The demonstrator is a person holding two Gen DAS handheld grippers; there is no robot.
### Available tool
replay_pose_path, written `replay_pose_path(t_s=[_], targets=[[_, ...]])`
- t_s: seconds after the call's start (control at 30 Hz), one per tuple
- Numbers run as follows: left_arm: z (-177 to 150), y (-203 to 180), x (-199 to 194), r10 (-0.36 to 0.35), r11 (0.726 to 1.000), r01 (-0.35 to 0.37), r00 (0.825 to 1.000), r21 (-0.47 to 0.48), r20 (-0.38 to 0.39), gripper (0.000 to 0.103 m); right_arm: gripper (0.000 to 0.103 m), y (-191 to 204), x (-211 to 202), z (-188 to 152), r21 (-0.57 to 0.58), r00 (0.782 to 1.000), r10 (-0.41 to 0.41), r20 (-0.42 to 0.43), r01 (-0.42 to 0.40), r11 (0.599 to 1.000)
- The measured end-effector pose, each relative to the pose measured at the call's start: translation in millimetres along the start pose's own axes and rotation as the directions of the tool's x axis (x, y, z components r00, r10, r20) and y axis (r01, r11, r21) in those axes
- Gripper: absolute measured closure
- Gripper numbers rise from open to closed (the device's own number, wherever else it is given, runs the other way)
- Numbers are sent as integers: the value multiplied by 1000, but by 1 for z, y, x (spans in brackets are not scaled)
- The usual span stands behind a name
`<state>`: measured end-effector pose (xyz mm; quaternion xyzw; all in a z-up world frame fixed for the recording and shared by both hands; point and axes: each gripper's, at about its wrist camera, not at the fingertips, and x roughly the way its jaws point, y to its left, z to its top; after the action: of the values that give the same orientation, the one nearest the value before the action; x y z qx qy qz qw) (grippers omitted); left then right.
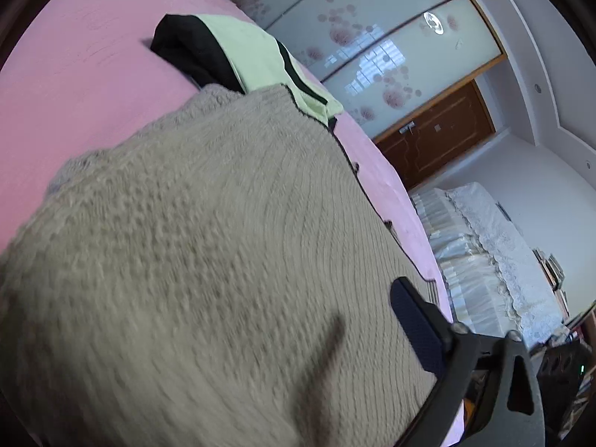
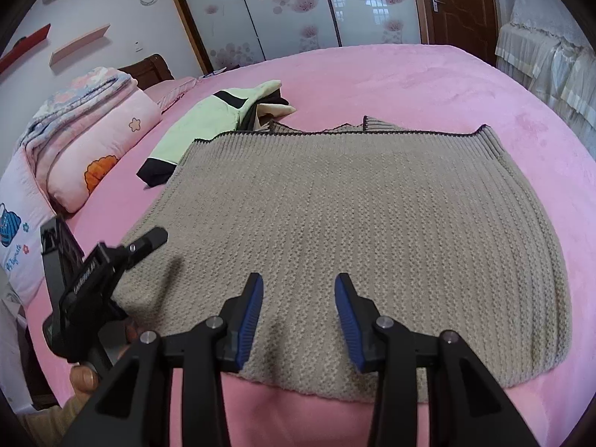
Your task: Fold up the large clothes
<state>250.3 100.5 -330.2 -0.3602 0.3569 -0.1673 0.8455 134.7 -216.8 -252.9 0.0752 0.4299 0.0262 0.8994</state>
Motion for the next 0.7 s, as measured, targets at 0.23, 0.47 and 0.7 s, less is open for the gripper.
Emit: replay_pose_path(t_s=[0.23, 0.47, 0.7], targets=[[11, 7, -1, 42, 997, -44, 999, -67, -21, 80, 91, 9, 18, 4, -32, 997, -77, 7, 77, 996], [13, -46, -13, 154, 977, -162, 986, 137, 67, 81, 98, 18, 56, 23, -47, 990, -128, 64, 131, 990], [0, -128, -17, 147, 899, -198, 977, 390, 157, 81, 100, -2, 86, -2, 46, 996, -85, -7, 86, 995]])
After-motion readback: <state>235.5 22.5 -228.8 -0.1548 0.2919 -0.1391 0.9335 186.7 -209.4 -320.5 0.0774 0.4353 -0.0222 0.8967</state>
